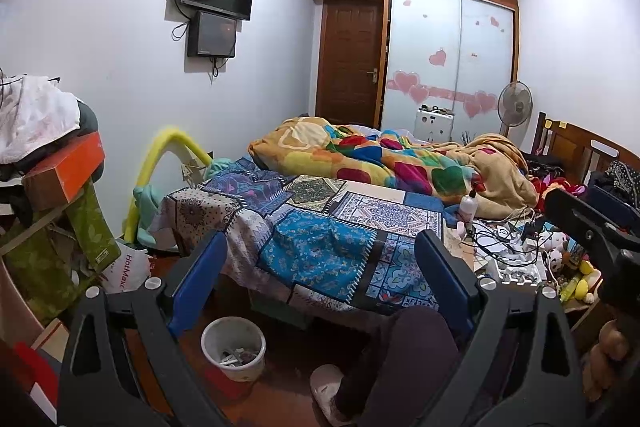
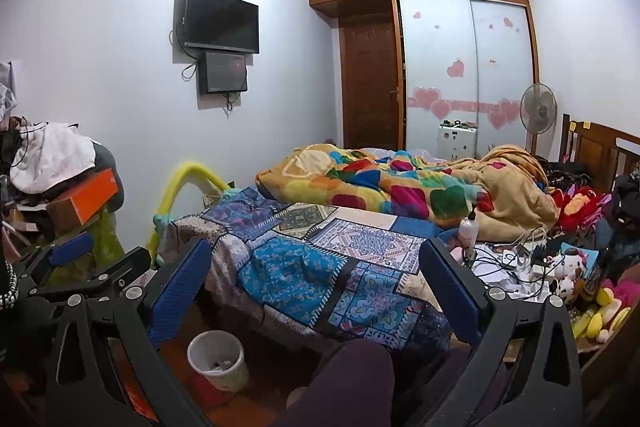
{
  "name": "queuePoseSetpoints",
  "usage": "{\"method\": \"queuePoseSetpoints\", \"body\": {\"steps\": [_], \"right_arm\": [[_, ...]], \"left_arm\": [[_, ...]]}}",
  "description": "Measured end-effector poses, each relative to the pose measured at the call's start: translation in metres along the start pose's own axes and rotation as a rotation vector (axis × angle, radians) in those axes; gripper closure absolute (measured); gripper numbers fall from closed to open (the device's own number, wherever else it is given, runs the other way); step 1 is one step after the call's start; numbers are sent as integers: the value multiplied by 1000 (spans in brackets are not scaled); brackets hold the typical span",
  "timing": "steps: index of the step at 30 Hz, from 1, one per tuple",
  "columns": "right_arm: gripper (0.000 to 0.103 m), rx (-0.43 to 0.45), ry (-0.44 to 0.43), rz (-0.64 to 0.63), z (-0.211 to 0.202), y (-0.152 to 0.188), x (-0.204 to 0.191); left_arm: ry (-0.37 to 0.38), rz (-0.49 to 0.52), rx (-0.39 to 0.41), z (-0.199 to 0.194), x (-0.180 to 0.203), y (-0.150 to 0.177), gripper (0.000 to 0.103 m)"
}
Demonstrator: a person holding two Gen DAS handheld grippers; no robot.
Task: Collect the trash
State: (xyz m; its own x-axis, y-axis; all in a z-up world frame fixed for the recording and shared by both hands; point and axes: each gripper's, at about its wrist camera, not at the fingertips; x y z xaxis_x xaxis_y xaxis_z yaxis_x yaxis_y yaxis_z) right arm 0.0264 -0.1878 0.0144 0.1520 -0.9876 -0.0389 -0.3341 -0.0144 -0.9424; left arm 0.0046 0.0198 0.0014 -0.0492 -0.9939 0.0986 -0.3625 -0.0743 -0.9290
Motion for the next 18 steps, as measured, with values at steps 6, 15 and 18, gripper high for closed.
{"method": "queuePoseSetpoints", "body": {"steps": [6, 15, 18], "right_arm": [[0, -18, -19, 2, 3, -1, 1], [0, -17, -25, -14, 3, -2, -2], [0, -17, -27, -18, 4, -3, -3]], "left_arm": [[-3, -4, 5, 0, -1, 0, 6], [-8, -17, 12, -1, -3, 0, 3], [-8, -16, 13, -1, -3, 0, 3]]}}
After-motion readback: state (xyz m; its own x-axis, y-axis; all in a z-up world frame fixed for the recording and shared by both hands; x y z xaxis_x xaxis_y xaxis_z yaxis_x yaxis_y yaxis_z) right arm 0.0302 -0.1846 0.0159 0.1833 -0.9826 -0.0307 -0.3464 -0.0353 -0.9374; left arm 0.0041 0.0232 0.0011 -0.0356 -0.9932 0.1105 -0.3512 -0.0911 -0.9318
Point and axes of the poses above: each gripper's, at about its wrist camera, not at the fingertips, and z roughly the way its jaws point, x to its right, y to its underside, and after that the axes turned 5 degrees about y, right-handed
